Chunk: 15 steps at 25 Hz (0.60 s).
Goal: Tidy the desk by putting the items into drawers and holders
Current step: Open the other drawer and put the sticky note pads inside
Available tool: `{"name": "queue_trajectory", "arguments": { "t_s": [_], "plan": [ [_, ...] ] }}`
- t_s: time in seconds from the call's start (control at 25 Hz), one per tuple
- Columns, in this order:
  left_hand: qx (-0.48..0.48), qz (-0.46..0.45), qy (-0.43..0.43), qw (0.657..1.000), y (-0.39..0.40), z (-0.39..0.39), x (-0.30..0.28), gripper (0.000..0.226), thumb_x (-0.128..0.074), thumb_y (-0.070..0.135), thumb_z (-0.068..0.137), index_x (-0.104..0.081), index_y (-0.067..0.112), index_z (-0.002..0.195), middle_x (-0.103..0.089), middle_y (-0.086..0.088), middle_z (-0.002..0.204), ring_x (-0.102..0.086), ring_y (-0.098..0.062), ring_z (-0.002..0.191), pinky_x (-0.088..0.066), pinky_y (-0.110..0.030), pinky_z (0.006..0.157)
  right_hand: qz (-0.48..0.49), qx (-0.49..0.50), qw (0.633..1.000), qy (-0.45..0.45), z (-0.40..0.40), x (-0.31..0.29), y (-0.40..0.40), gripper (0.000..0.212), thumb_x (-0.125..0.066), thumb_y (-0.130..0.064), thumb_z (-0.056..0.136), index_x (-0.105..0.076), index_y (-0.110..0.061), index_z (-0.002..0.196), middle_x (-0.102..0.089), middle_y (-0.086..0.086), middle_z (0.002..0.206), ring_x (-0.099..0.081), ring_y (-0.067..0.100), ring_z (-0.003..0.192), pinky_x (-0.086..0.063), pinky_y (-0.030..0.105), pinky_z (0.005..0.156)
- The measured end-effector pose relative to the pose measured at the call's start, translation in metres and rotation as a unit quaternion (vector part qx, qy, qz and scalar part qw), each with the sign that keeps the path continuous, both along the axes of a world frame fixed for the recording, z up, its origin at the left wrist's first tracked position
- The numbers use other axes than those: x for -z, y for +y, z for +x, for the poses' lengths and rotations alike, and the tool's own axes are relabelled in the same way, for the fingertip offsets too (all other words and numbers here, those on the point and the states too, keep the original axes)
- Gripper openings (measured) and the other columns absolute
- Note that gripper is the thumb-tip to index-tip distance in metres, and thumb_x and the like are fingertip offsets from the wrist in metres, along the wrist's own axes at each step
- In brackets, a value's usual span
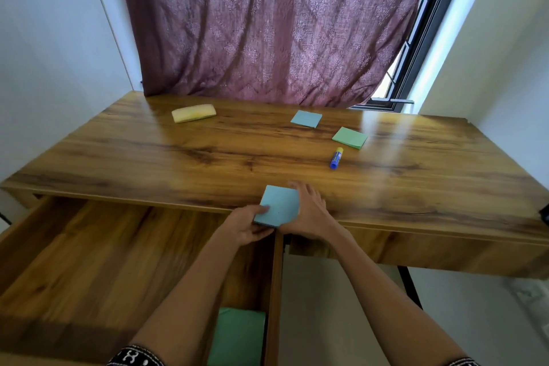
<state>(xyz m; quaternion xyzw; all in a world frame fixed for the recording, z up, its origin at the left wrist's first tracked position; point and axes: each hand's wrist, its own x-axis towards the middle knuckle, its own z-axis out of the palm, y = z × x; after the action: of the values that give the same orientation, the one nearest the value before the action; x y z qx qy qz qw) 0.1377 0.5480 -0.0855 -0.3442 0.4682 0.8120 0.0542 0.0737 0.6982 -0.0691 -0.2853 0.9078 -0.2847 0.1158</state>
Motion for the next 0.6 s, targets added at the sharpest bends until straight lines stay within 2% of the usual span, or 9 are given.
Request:
{"name": "queue_trajectory", "arguments": {
  "t_s": [0.08,0.12,0.2,0.28,0.36,0.44,0.52,0.6],
  "plan": [
    [0.002,0.001,-0.003,1.0,-0.013,0.018,0.007,0.043,-0.059,0.005,0.087,-0.045,0.001,0.128,-0.056,-0.019,0.123,-0.056,-0.029,0.106,-0.052,-0.033,0.068,-0.015,0.012,1.0,-0.014,0.01,0.001,-0.011,0.104,-0.079,-0.033,0.065,-0.016,-0.023,0.146,-0.026,0.006,0.144,-0.027,0.026,0.131,-0.03,0.043,0.107],
    [0.0,0.009,-0.002,1.0,-0.018,0.029,0.01,0.04,-0.058,0.003,0.088,-0.046,0.0,0.126,-0.057,-0.018,0.12,-0.056,-0.028,0.105,-0.052,-0.033,0.072,-0.042,0.035,0.996,-0.066,0.015,0.002,-0.017,0.1,-0.077,-0.029,0.069,-0.014,-0.023,0.147,-0.027,0.007,0.144,-0.031,0.026,0.129,-0.035,0.039,0.102],
    [0.001,0.038,-0.001,0.999,-0.024,0.049,0.015,0.031,-0.055,0.001,0.089,-0.048,0.0,0.119,-0.059,-0.017,0.107,-0.058,-0.026,0.097,-0.053,-0.034,0.076,-0.08,0.079,0.975,-0.192,0.023,0.004,-0.028,0.084,-0.072,-0.026,0.079,-0.02,-0.019,0.144,-0.039,0.008,0.137,-0.044,0.021,0.115,-0.042,0.03,0.085],
    [0.015,0.063,-0.005,0.998,-0.029,0.067,0.022,0.022,-0.054,-0.001,0.089,-0.051,0.0,0.111,-0.06,-0.015,0.099,-0.06,-0.025,0.091,-0.056,-0.032,0.071,-0.06,0.092,0.966,-0.233,0.029,0.01,-0.038,0.069,-0.068,-0.024,0.083,-0.029,-0.016,0.139,-0.048,0.007,0.131,-0.05,0.018,0.107,-0.044,0.03,0.078],
    [0.039,0.078,-0.023,0.996,-0.037,0.081,0.031,0.015,-0.055,-0.003,0.088,-0.054,0.0,0.102,-0.061,-0.017,0.099,-0.061,-0.027,0.091,-0.059,-0.033,0.063,-0.048,0.089,0.97,-0.222,0.033,0.015,-0.05,0.055,-0.063,-0.015,0.086,-0.039,-0.012,0.135,-0.052,0.009,0.13,-0.053,0.021,0.109,-0.047,0.032,0.08],
    [0.075,0.05,-0.068,0.994,-0.047,0.089,0.042,0.015,-0.058,-0.005,0.085,-0.057,0.001,0.1,-0.064,-0.017,0.1,-0.063,-0.028,0.091,-0.059,-0.036,0.066,-0.02,0.061,0.977,-0.204,0.036,0.019,-0.059,0.043,-0.056,-0.009,0.089,-0.046,-0.01,0.131,-0.055,0.012,0.128,-0.056,0.024,0.111,-0.049,0.034,0.082],
    [0.105,-0.015,-0.119,0.987,-0.057,0.092,0.053,0.016,-0.059,-0.005,0.085,-0.058,-0.001,0.1,-0.065,-0.017,0.098,-0.063,-0.028,0.091,-0.057,-0.038,0.076,0.035,0.008,0.986,-0.163,0.042,0.024,-0.069,0.037,-0.047,-0.006,0.093,-0.049,-0.01,0.13,-0.055,0.011,0.128,-0.056,0.026,0.11,-0.048,0.033,0.079],
    [0.114,-0.096,-0.142,0.979,-0.063,0.091,0.062,0.025,-0.061,-0.005,0.084,-0.055,-0.004,0.108,-0.065,-0.019,0.104,-0.063,-0.028,0.091,-0.056,-0.037,0.076,0.086,-0.035,0.987,-0.131,0.047,0.031,-0.077,0.04,-0.041,-0.002,0.095,-0.048,-0.011,0.133,-0.053,0.013,0.131,-0.056,0.027,0.112,-0.047,0.033,0.079]
  ]
}}
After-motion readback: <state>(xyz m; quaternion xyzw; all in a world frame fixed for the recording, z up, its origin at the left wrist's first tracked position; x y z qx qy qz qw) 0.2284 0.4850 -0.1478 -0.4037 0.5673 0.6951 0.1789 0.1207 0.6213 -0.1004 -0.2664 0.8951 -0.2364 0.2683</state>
